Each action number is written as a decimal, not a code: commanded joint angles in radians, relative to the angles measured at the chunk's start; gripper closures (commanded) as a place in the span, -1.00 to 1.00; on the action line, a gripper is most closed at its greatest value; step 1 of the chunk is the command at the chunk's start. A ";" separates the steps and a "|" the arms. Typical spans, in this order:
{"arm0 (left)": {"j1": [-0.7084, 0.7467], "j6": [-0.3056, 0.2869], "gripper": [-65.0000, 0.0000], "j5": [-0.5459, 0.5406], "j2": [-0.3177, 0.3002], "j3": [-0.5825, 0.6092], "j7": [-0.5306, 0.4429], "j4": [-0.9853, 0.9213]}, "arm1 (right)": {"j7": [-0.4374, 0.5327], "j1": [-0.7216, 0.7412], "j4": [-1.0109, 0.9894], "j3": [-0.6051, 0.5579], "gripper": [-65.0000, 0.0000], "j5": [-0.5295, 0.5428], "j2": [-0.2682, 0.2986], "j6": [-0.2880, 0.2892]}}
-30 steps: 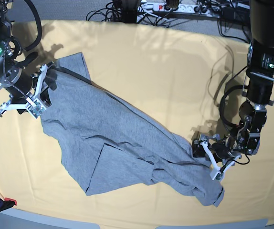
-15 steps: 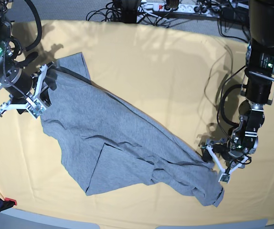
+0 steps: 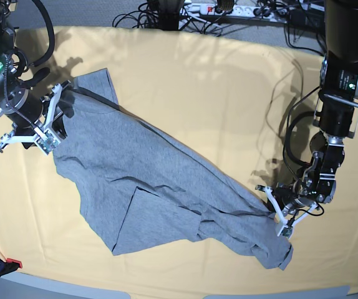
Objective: Layout the t-shirt on the table in an organized manner, then fold the t-shirt properly
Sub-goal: 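Grasp the shirt edge with the left gripper, then pull the shirt taut between both grippers, spreading it wide, then shift the right gripper's grasp along the shirt edge, then pull the shirt edge away from the left gripper with the right gripper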
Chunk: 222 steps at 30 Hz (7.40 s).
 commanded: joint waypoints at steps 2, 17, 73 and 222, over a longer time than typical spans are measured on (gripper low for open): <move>-0.051 -0.003 1.00 0.002 -0.031 -0.008 0.037 0.014 | 0.023 0.011 0.013 0.010 0.45 -0.003 0.015 -0.003; -0.075 -0.330 1.00 -0.361 -0.234 -0.008 0.664 0.171 | 0.021 0.006 -0.018 0.010 0.40 0.056 0.014 0.035; 0.061 -0.501 1.00 -1.072 -0.562 -0.008 0.825 0.237 | -0.045 -0.024 -0.311 0.328 0.66 0.333 -0.406 0.009; 0.014 -0.501 1.00 -0.912 -0.413 -0.008 0.607 0.235 | -0.161 -0.042 -0.115 -0.015 1.00 0.106 -0.105 0.243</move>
